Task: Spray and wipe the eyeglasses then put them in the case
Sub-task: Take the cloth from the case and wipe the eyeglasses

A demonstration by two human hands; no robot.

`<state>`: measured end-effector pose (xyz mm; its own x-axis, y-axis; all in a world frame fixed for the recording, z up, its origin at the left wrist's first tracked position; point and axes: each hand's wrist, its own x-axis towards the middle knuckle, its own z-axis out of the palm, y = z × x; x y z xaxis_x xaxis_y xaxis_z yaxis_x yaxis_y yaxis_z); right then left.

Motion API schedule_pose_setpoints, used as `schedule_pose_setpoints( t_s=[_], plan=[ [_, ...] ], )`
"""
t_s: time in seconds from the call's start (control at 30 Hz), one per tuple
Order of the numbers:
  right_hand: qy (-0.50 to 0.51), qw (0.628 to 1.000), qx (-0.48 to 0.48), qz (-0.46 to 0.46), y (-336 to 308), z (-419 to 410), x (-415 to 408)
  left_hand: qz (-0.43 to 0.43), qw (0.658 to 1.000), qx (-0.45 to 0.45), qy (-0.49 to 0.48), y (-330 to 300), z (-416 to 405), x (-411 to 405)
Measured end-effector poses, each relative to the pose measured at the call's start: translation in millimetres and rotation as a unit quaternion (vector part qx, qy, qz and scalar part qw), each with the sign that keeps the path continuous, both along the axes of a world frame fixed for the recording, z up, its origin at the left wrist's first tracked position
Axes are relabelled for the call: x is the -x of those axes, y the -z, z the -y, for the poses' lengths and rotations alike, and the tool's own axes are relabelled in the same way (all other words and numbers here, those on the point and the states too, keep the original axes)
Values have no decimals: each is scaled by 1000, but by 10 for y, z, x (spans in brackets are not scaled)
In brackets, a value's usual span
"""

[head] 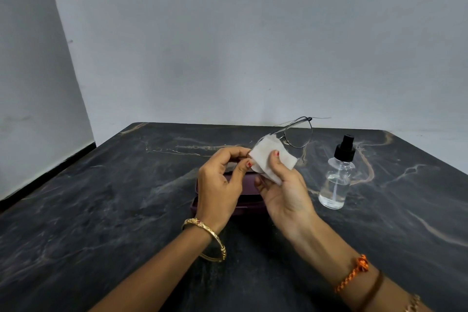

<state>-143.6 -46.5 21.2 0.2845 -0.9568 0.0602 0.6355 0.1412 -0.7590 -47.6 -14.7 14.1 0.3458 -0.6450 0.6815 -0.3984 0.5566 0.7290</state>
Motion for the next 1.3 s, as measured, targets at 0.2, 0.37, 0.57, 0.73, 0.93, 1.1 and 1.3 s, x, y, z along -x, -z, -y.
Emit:
schedule_pose_setpoints(
  t_s=[0.2,0.37,0.57,0.73,0.93,1.1,1.3],
  plan=[
    [-32,999,14,-7,-36,30,70,-15,1000,12,20,-37,6,-49],
    [-69,990,66,-105,-77,48,122,2,1000,16,5,-50,21,-124],
    [-36,989,74,-123,-131,109,200,7,1000,16,19,-74,35,-149],
    [-33,994,58,-85,-158,83,186,22,998,39,35,-83,27,-136],
    [-57,994,59,-76,-126,90,185,28,998,42,45,-74,8,-136],
    [-58,988,75,-122,-182,148,271,45,997,51,39,-80,22,-141],
    [-81,991,51,-90,-193,147,273,57,996,63,36,-80,32,-151]
  ],
)
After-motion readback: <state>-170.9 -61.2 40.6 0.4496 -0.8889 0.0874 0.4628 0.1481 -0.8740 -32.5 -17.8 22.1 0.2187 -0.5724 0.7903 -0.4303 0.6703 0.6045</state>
